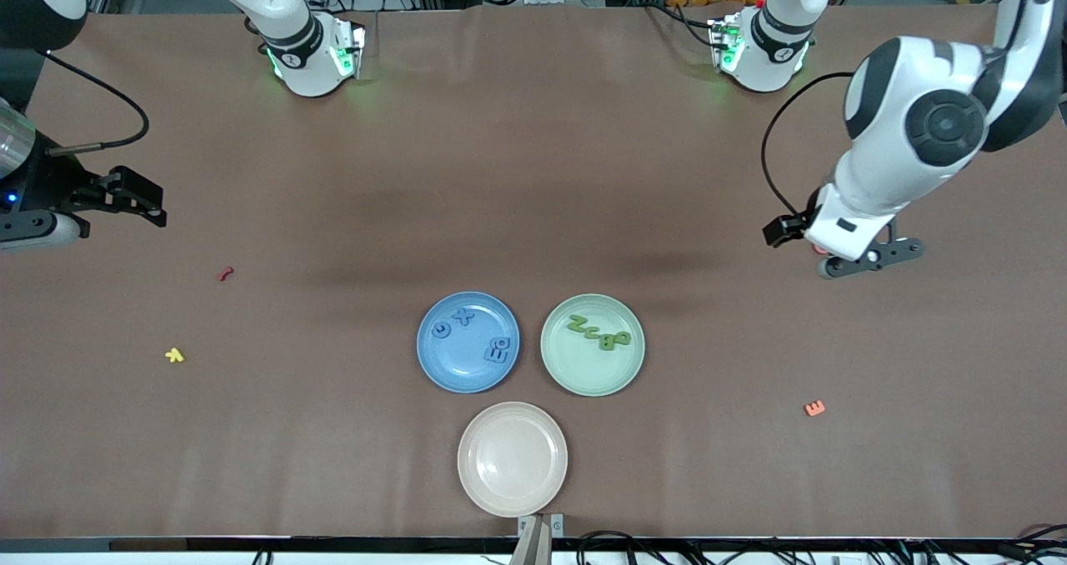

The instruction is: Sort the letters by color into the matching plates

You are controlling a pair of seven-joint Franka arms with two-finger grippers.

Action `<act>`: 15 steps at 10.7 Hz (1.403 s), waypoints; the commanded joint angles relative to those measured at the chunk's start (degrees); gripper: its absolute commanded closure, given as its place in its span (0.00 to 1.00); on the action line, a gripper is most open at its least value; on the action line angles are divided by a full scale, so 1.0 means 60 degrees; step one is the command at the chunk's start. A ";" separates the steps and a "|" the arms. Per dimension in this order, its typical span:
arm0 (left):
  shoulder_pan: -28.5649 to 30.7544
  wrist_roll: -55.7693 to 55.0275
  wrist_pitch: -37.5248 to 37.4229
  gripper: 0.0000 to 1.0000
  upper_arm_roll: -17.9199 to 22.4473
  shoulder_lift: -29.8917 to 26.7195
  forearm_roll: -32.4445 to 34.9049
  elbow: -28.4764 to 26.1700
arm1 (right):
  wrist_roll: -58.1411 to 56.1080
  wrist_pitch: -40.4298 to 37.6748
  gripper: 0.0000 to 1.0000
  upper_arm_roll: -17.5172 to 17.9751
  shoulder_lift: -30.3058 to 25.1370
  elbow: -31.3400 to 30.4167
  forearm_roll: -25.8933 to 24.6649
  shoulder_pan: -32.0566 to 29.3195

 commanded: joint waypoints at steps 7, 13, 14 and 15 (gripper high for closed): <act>-0.0008 0.1311 -0.1833 0.00 -0.0091 0.0037 -0.0342 0.4062 | -0.0102 0.0056 0.00 0.0049 0.0009 -0.0012 0.0011 -0.0040; 0.0314 0.2813 -0.3341 0.00 0.0085 -0.0941 -0.0500 0.3584 | -0.0102 0.0056 0.00 0.0049 0.0024 -0.0012 0.0011 -0.0040; 0.0445 0.2871 -0.3182 0.00 0.0085 -0.1394 -0.0631 0.2898 | -0.0102 0.0056 0.00 0.0049 0.0024 -0.0012 0.0011 -0.0040; 0.0693 0.3002 -0.2514 0.00 0.0085 -0.1877 -0.0908 0.2051 | -0.0102 0.0056 0.00 0.0049 0.0024 -0.0012 0.0011 -0.0040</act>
